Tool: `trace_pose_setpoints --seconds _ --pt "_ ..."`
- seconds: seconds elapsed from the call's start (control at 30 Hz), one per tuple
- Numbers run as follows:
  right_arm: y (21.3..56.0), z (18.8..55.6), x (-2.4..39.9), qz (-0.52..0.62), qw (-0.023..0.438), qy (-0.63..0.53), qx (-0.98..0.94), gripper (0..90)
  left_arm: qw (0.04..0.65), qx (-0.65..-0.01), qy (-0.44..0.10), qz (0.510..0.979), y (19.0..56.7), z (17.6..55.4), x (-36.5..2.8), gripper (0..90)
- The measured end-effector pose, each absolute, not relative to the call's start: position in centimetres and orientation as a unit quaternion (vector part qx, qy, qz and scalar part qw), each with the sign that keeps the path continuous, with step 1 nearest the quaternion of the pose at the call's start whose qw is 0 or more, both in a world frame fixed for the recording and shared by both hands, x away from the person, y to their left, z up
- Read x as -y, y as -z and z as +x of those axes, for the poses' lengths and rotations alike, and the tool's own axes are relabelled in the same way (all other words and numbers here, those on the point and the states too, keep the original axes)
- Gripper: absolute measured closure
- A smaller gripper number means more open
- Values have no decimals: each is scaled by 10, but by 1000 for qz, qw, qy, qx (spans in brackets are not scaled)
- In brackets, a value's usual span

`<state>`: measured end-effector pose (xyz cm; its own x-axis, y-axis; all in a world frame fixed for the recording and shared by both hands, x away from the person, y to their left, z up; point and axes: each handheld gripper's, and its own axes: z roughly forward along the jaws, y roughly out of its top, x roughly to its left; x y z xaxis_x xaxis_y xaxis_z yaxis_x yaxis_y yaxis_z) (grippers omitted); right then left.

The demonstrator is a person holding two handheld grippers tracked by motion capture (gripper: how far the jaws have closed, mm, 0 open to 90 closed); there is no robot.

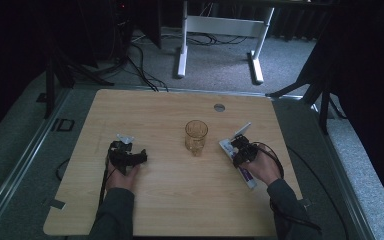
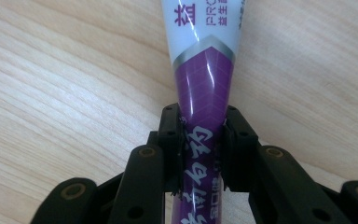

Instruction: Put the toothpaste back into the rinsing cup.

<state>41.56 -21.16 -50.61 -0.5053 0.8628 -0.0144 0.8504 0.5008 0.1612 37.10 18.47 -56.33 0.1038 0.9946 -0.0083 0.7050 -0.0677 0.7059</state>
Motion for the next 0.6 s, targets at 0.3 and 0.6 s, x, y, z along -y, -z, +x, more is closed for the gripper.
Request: trace_pose_setpoints --seconds 0.3,0.6 --pt "490 415 216 507 53 -104 -854 734 286 -620 -253 686 563 371 -185 142" --pt "478 413 224 517 55 -146 -842 733 286 -620 -253 686 563 371 -185 142"
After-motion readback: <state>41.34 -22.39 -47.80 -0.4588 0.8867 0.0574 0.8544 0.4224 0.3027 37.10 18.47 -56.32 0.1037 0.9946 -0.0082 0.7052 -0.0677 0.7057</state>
